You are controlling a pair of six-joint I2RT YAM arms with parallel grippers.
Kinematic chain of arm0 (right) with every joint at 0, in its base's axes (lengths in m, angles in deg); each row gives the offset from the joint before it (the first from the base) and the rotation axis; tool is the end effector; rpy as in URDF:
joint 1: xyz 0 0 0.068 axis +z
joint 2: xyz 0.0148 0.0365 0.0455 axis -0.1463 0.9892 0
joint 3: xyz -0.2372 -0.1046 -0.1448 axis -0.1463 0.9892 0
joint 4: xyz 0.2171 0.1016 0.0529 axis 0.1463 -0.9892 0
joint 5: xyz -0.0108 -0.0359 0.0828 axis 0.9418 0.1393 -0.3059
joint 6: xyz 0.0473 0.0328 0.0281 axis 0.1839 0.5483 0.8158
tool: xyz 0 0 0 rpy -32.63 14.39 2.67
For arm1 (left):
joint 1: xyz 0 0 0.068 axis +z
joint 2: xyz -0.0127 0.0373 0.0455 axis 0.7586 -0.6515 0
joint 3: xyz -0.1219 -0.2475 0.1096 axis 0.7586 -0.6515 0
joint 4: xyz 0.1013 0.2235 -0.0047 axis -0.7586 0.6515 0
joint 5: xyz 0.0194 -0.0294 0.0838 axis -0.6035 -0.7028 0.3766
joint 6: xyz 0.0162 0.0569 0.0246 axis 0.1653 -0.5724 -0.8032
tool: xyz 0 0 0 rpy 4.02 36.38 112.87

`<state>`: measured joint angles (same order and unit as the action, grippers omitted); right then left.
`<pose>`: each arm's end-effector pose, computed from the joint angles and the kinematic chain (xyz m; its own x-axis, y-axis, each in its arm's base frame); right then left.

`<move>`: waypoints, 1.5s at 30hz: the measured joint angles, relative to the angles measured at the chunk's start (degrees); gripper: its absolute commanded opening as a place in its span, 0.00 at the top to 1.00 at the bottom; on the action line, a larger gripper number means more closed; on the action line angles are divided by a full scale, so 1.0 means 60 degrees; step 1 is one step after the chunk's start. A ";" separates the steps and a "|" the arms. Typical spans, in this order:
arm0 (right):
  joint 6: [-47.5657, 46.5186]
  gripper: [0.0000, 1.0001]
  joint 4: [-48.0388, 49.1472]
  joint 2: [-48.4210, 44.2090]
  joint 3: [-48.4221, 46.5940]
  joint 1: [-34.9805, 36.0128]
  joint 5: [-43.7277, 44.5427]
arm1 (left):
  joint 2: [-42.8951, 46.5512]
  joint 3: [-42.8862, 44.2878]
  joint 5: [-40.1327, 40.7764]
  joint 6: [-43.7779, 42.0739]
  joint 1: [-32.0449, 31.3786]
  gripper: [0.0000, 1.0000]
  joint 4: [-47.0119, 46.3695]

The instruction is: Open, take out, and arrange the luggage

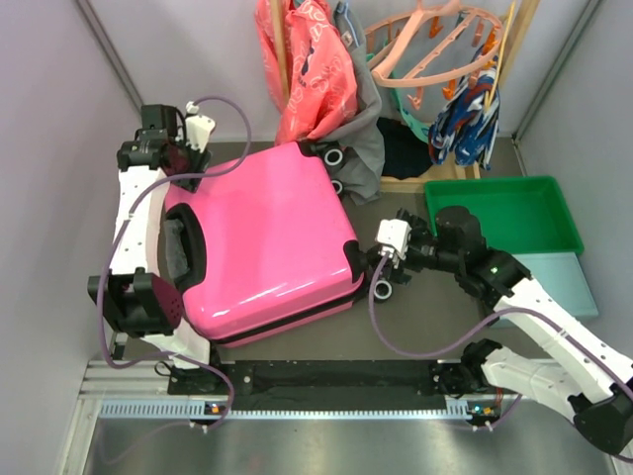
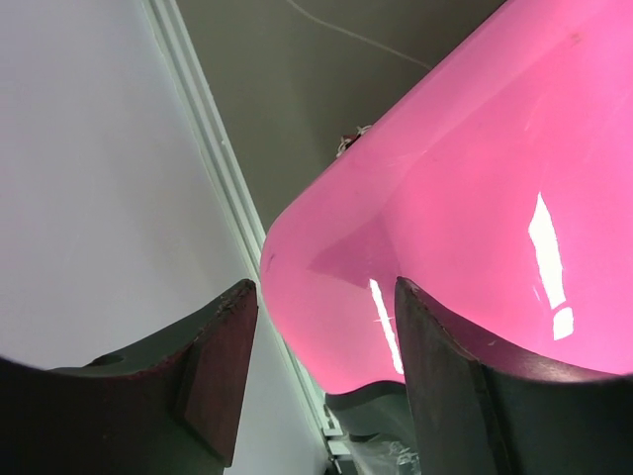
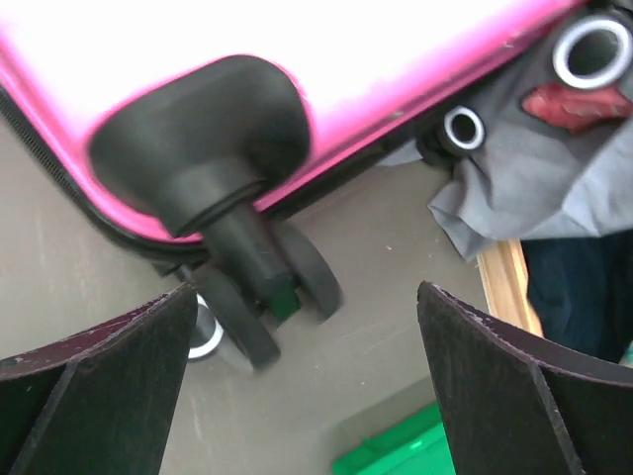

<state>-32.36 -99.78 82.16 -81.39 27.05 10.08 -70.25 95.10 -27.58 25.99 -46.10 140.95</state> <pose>0.1352 0.1180 0.3340 0.1993 -0.5773 -0.7918 -0.8643 0.2772 -0.4197 0.3303 0.0208 0.4046 -0.6853 0.4652 -0.5604 0.3030 0.8818 0.3615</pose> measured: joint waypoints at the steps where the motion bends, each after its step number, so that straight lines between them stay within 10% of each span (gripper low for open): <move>1: -0.0186 0.09 -0.0073 0.0029 -0.0015 0.0076 -0.0044 | 0.0004 0.0000 0.0040 -0.0029 0.0036 0.37 0.0022; 11: -0.1588 0.18 -0.0652 0.1836 -0.0372 0.1027 0.0328 | 0.0004 0.0069 0.0135 -0.0204 0.0262 0.36 0.0193; 21: -0.3461 1.00 -0.0918 0.2510 -0.0878 0.1311 0.0208 | 0.0331 0.0124 -0.0015 -0.0200 0.0350 0.35 0.0608; 40: -0.6051 1.00 -0.2637 0.2546 -0.1355 -0.2138 -0.0750 | 0.0441 0.0408 -0.0871 0.0055 0.0372 0.35 0.0987; 43: -0.6772 0.88 -0.2543 0.2667 -0.1439 -0.2790 -0.0637 | 0.0608 0.0186 -0.0933 0.0058 0.0372 0.35 0.0976; 45: -0.6972 0.63 -0.2371 0.2707 -0.1446 -0.2991 -0.0474 | 0.0721 -0.0022 -0.0998 0.0058 0.0372 0.35 0.0976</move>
<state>-74.20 -114.00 98.40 -90.06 9.11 7.24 -65.93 94.97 -33.57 26.34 -43.87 146.80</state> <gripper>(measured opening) 0.616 0.647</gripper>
